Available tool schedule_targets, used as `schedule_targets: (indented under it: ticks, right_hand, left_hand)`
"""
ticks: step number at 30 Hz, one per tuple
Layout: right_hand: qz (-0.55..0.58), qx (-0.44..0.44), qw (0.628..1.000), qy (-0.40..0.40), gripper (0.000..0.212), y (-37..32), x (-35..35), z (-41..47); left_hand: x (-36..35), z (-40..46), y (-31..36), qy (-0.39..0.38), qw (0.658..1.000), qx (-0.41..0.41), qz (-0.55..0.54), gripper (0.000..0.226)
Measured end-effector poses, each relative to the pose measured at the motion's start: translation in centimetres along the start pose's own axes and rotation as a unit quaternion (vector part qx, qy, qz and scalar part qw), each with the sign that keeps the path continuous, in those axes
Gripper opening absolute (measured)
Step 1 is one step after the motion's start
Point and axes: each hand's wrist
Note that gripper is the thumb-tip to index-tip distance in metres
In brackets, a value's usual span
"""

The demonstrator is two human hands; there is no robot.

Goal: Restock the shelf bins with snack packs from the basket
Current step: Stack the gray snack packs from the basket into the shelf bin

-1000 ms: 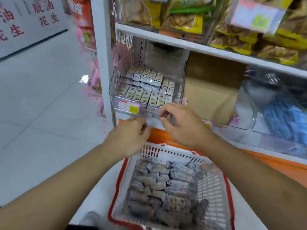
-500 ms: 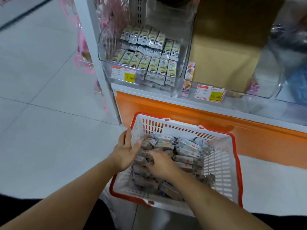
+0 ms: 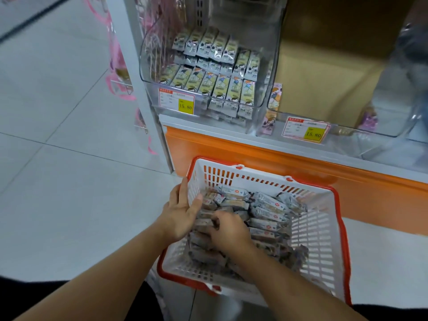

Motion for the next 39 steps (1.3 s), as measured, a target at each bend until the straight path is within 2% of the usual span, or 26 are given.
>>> schedule_targets:
  ticks: [1, 4, 6, 8, 12, 14, 18, 20, 23, 25, 27, 28, 30, 32, 35, 39]
  right_hand:
    - [0.028, -0.013, 0.999, -0.019, 0.004, 0.0, 1.6, 0.0]
    - [0.087, -0.011, 0.995, -0.038, 0.021, 0.0, 7.3, 0.1]
    - [0.119, -0.002, 0.991, -0.053, 0.022, -0.5, 11.9, -0.3]
    - [0.150, 0.024, 0.987, -0.054, 0.016, -1.1, 16.6, -0.7]
    - [0.227, 0.085, 0.970, -0.010, 0.016, -2.6, 25.8, -3.1]
    - [0.278, 0.098, 0.955, 0.029, 0.020, -3.2, 29.3, -4.6]
    - [0.343, 0.090, 0.929, 0.107, 0.030, -3.5, 32.4, -6.4]
    - [0.367, 0.094, 0.918, 0.116, 0.034, -3.5, 32.5, -6.4]
    - [0.442, 0.067, 0.888, 0.104, 0.036, -4.0, 32.2, -5.9]
    - [0.533, 0.006, 0.841, 0.092, 0.049, -4.6, 31.6, -5.6]
    - [0.601, -0.058, 0.793, 0.080, 0.055, -5.2, 31.0, -5.4]
    - [0.610, -0.070, 0.786, 0.074, 0.048, -5.5, 30.7, -5.3]
    - [0.596, -0.063, 0.797, 0.070, 0.028, -5.8, 30.3, -4.9]
    - [0.577, -0.063, 0.810, 0.077, 0.019, -5.8, 30.3, -4.4]
    - [0.560, -0.069, 0.821, 0.080, 0.019, -5.7, 30.4, -3.7]
    - [0.541, -0.036, 0.838, 0.059, 0.040, -5.5, 29.9, -2.7]
  left_hand:
    - [0.1, -0.1, 0.2, 0.002, 1.000, 0.008, 0.004, 0.080]
    - [1.0, -0.8, 1.3, 0.028, 0.998, 0.026, 0.045, 0.077]
    - [2.4, -1.3, 3.0, 0.084, 0.990, -0.016, 0.108, 0.073]
    - [4.8, -1.8, 6.3, 0.099, 0.988, -0.067, 0.103, 0.061]
    - [10.6, -4.3, 14.6, -0.036, 0.991, -0.106, -0.073, 0.030]
    - [13.4, -6.4, 17.5, -0.098, 0.976, -0.113, -0.156, 0.032]
    - [16.5, -9.4, 19.6, -0.219, 0.939, -0.160, -0.210, 0.040]
    - [16.6, -9.7, 19.8, -0.191, 0.938, -0.179, -0.228, 0.041]
    - [15.5, -9.6, 20.3, -0.064, 0.947, -0.177, -0.260, 0.040]
    - [14.6, -9.8, 20.6, 0.046, 0.951, -0.203, -0.229, 0.041]
    - [13.8, -9.8, 20.4, 0.113, 0.944, -0.257, -0.175, 0.045]
    - [13.5, -9.7, 20.2, 0.124, 0.938, -0.289, -0.148, 0.047]
    - [13.0, -9.6, 20.1, 0.118, 0.927, -0.336, -0.115, 0.050]
    - [12.9, -9.6, 20.4, 0.106, 0.926, -0.344, -0.117, 0.052]
    - [13.5, -9.6, 20.7, 0.058, 0.937, -0.315, -0.139, 0.057]
    - [14.6, -9.4, 20.7, -0.002, 0.946, -0.300, -0.125, 0.087]
Point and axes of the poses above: each hand's wrist, its own z-axis towards the middle knuckle, its own x-axis out of the back of the hand, y = z × x, and after that the axes turned 15 degrees about y, right-handed
